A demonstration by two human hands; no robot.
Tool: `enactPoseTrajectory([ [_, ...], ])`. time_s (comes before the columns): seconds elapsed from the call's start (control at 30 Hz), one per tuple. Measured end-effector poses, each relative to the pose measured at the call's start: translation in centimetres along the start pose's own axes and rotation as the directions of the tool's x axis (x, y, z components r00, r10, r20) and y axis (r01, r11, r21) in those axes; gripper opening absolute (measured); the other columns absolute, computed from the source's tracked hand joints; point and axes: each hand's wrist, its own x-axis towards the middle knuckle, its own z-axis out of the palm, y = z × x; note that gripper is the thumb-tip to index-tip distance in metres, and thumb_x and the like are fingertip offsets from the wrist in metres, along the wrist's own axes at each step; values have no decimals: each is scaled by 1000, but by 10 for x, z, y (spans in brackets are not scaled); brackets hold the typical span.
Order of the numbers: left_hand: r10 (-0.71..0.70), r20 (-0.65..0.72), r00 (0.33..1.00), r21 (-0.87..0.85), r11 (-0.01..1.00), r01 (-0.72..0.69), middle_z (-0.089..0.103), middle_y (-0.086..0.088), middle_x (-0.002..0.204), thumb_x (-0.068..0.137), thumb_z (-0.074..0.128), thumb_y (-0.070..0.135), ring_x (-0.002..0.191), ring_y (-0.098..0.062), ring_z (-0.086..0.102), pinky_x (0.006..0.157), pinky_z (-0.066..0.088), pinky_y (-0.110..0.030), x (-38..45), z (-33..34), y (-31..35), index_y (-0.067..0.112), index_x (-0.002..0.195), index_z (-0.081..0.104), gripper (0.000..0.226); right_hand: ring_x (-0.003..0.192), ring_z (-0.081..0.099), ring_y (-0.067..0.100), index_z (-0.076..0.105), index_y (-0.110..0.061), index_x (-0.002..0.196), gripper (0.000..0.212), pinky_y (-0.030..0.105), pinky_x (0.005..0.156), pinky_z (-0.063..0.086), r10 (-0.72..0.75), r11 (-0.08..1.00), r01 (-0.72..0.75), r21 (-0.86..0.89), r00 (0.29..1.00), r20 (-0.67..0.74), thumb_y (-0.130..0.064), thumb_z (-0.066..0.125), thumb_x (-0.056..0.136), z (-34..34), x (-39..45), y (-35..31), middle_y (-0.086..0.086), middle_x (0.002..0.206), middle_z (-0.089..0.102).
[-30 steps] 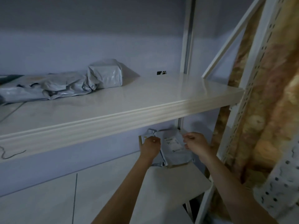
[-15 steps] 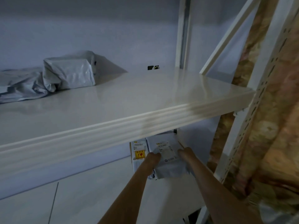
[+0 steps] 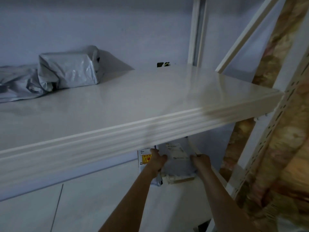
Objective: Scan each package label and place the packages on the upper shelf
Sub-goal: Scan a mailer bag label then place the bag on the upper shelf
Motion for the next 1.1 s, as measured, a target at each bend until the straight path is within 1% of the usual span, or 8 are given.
enactPoseTrajectory([
  [0.13,28,-10,1000,-161,987,-29,52,-23,127,91,62,-1,109,-37,61,92,53,-50,-15,-19,5,12,129,29,52,88,62,34,56,-1,117,30,14,34,37,126,969,-151,196,982,138,-22,58,98,1,-2,-7,15,109,64],
  [0.17,6,0,1000,-200,980,-6,54,-23,124,90,64,-2,105,-37,62,90,53,-51,-21,-26,6,13,129,31,53,107,60,36,51,0,132,40,28,74,54,174,955,-220,201,960,220,-26,55,102,7,-6,-11,17,128,59],
  [0.2,-2,16,1000,-223,975,6,57,-24,123,89,63,-5,105,-38,63,91,53,-52,-28,-34,7,11,129,35,51,120,55,37,47,3,138,49,23,113,23,179,950,-239,200,943,280,-30,53,103,13,-11,-14,19,141,53],
  [0.37,10,101,995,-197,980,11,64,-26,122,91,53,-7,111,-42,63,98,51,-53,-71,-82,7,-5,129,54,38,85,65,33,65,-7,110,53,40,78,53,27,970,-112,216,932,363,-54,70,85,45,-62,-25,14,94,69],
  [0.47,48,101,994,-209,978,-26,60,-30,128,79,61,-4,119,-48,57,104,43,-60,-103,-115,4,-6,130,54,52,99,73,35,73,-12,111,42,46,96,55,-110,948,-79,307,827,552,-40,80,81,57,-88,-24,16,107,76],
  [0.7,33,-222,974,-161,984,-70,69,-23,114,91,68,25,103,-39,68,92,55,-52,-180,-207,-28,-3,125,60,45,91,76,30,74,-4,109,31,32,68,61,-214,941,-48,335,682,699,-21,77,83,129,-198,-23,19,105,76],
  [0.93,-16,-395,919,-112,993,-31,73,-17,102,78,74,30,91,-33,71,85,60,-45,-282,-305,-81,-1,114,66,48,90,75,33,72,1,112,31,33,68,61,-195,946,-69,316,659,727,-15,74,87,202,-333,6,23,107,74],
  [1.1,-74,-465,882,-92,995,35,71,-18,102,84,73,28,84,-29,69,65,56,-30,-330,-354,-110,-4,112,65,43,104,70,41,69,5,117,35,48,95,56,-143,962,-79,261,669,729,-12,72,86,244,-398,25,26,109,73],
])
